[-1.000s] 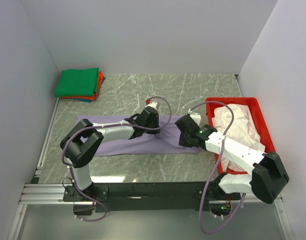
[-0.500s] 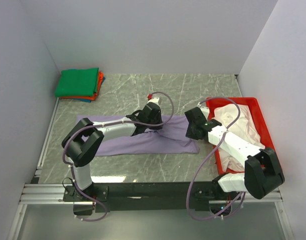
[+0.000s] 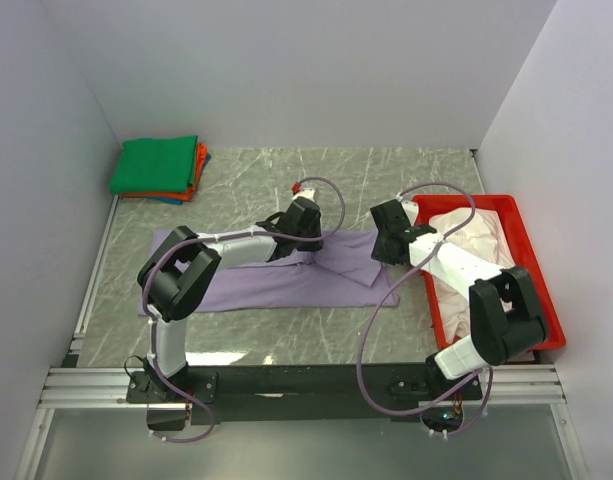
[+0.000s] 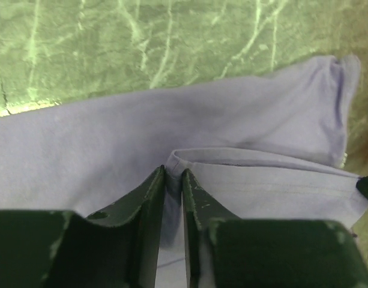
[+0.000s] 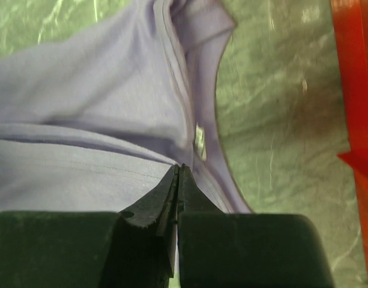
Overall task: Fold and stack the t-shirts
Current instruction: Fold the tshirt
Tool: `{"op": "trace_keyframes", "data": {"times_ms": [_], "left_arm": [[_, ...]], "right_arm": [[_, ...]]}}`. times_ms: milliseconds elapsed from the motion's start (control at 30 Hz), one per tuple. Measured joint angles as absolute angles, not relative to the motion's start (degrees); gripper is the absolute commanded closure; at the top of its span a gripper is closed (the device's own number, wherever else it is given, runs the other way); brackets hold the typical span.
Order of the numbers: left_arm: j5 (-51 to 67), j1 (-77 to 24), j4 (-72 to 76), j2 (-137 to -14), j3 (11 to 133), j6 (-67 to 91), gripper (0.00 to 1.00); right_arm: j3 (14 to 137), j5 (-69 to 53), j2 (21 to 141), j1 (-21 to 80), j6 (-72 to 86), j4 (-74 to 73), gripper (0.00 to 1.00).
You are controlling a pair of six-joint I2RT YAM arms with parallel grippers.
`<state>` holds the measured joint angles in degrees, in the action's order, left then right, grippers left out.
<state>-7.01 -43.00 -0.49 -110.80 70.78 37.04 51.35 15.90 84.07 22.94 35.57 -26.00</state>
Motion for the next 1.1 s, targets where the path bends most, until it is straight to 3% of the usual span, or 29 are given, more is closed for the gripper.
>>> {"op": "trace_keyframes", "data": {"times_ms": [133, 200, 233, 267, 467, 633, 733, 833, 967, 1100], "left_arm": [[-7.2, -42.1, -0.4, -111.7, 71.1, 37.1, 0.68], [-7.1, -41.6, -0.5, -111.9, 71.3, 37.1, 0.57], [-7.2, -41.3, -0.5, -112.0, 71.5, 37.0, 0.47], [-7.2, -41.1, -0.5, -112.1, 71.6, 36.8, 0.45], [-7.4, -40.0, -0.7, -111.7, 71.8, 37.1, 0.39], [-7.3, -40.1, -0.9, -107.8, 70.5, 37.2, 0.54], [-7.3, -40.5, -0.3, -106.3, 70.5, 37.4, 0.76], [-7.1, -41.5, -0.1, -106.4, 70.5, 37.3, 0.88], [-6.7, -42.9, 0.0, -107.2, 70.3, 37.3, 0.99], [-6.2, -43.6, 1.6, -107.6, 67.0, 37.4, 0.99]], "right_arm": [[52.2, 15.7, 86.1, 22.0, 35.0, -25.3, 0.96], [52.9, 15.6, 87.0, 21.6, 34.8, -25.3, 0.88], [53.2, 15.6, 87.4, 21.5, 34.8, -25.3, 0.74], [53.4, 15.6, 87.6, 21.4, 34.7, -25.2, 0.69], [53.6, 14.9, 86.3, 21.3, 34.5, -25.8, 0.64], [53.6, 11.2, 79.8, 21.8, 35.5, -26.1, 0.64], [53.1, 8.0, 76.7, 23.0, 37.1, -24.0, 0.65], [51.7, 4.5, 77.3, 24.0, 38.8, -20.6, 0.66], [47.5, 0.4, 80.4, 24.4, 40.9, -16.9, 0.67], [43.2, -1.6, 82.8, 24.4, 42.4, -15.1, 0.67]]}}
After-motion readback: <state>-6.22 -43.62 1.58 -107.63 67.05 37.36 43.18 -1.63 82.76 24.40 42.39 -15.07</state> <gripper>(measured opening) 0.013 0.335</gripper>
